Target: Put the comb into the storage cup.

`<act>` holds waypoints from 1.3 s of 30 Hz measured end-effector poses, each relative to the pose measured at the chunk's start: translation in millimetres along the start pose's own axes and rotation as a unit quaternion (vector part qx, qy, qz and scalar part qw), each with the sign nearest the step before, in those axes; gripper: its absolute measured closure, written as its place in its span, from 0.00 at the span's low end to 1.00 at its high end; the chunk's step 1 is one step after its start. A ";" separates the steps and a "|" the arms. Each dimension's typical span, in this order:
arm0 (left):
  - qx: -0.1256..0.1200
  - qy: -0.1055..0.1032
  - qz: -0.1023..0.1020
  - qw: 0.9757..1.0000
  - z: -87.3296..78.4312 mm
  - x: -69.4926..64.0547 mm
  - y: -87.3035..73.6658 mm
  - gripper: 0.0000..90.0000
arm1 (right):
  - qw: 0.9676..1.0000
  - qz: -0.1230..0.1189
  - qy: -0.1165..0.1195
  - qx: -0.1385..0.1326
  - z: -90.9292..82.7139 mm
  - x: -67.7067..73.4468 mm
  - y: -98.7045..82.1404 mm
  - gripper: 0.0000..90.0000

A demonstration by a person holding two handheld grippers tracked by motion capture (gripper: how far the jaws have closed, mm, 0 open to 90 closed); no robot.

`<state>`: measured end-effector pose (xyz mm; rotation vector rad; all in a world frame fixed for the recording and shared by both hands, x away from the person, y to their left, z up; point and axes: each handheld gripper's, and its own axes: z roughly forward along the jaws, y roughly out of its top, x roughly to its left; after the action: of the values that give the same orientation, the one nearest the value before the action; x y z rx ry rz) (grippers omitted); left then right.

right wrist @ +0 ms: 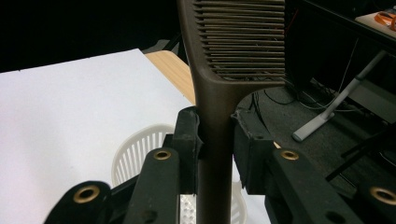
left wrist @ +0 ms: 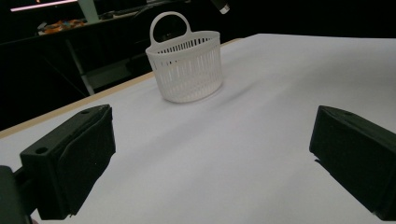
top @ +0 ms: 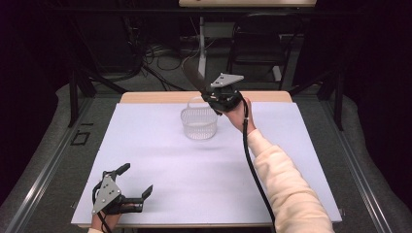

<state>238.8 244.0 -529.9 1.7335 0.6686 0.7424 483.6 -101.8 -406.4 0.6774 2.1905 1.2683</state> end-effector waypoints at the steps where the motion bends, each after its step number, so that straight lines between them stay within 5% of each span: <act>1: 0.000 0.000 0.000 1.000 -0.1 0.0 0.0 0.00 | 1.000 -0.001 0.000 -0.001 0.6 0.5 0.6 0.80; 39: -0.001 0.001 -0.001 1.000 -0.3 0.1 -0.1 0.00 | 1.000 -0.010 0.009 -0.017 15.2 10.1 6.6 0.80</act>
<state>238.6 244.3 -529.9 1.7310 0.6710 0.7431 487.0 -82.8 -409.0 0.6309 2.1806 1.3038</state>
